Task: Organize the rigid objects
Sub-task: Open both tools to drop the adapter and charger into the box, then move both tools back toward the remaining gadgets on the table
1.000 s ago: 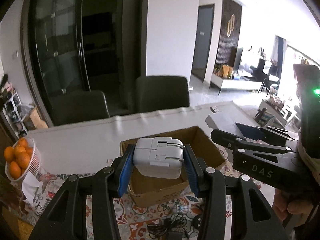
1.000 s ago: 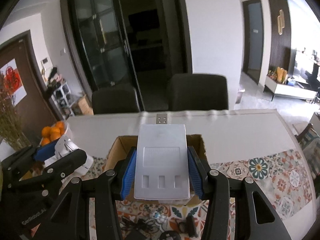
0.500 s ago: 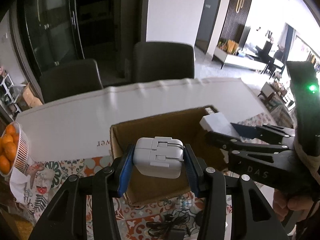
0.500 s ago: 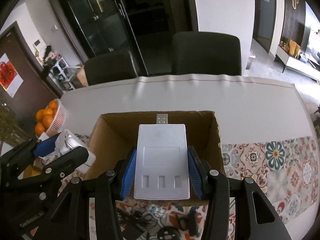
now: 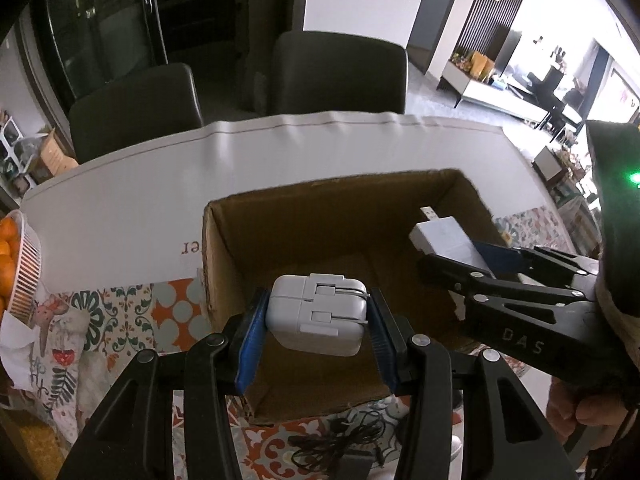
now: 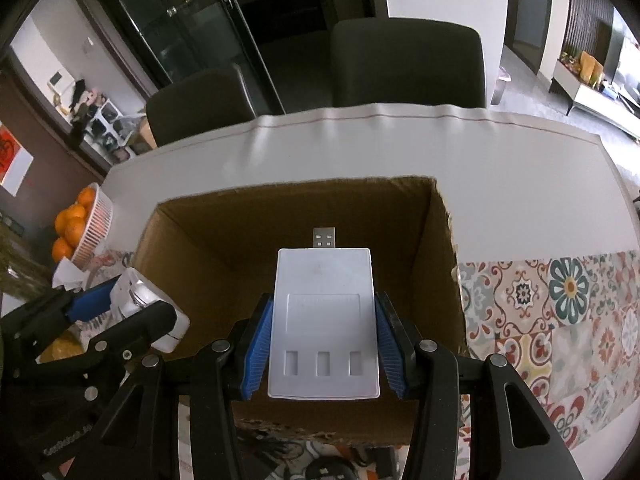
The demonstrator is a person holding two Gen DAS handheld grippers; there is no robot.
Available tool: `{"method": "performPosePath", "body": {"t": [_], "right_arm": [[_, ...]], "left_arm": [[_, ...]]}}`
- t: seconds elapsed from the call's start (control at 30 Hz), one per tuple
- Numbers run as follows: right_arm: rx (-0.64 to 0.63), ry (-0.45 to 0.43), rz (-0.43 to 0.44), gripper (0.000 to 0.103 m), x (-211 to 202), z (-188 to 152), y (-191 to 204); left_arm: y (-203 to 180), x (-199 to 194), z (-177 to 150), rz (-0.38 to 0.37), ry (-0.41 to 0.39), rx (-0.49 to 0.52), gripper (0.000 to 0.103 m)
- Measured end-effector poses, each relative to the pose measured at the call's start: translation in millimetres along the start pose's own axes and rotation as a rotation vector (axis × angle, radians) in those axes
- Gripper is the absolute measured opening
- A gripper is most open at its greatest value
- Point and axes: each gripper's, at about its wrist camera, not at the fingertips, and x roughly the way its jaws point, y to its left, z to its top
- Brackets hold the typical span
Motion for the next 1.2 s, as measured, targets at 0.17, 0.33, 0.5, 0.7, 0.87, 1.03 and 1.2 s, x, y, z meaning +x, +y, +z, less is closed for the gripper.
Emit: {"method": "performPosePath", "body": {"t": [0.17,0.33,0.5,0.7,0.87,1.03,1.2], "right_arm": [[-0.002,0.023,0.000,0.051,6.3,-4.3,-1.2],[-0.003,0.009,-0.011,0.057,-2.0,-5.5,-3.9],[-0.008,-0.025,-0.025,0.057,-18.7,-11.0,-3.8],[-0.021,-0.091,-0.070,0.058,-50.9,-18.2,1.1],[-0.015,-0.147,-0.086,0.064,-80.5,-32.5,1.1],[0.000,-0.196,-0.094,0.069,-105.2,-50.3,0.9],[-0.008,-0.254,-0.156,0.079,-124.2,-72.2,1.7]], "left_arm": [[-1.2,1.1,-2.8,0.001,-0.010,-0.004,0.047],[-1.4,-6.2,-3.4,0.018,-0.024,-0.001,0.048],[-2.1,-20.6,-5.1,0.040,-0.051,-0.010,0.058],[-6.9,-50.9,-15.8,0.072,-0.111,-0.025,0.068],[-15.3,-77.9,-30.9,0.115,-0.184,-0.037,0.078],[-24.3,-100.9,-50.9,0.158,-0.241,-0.039,0.088],[-33.0,-115.8,-72.4,0.228,-0.309,-0.012,0.094]]}}
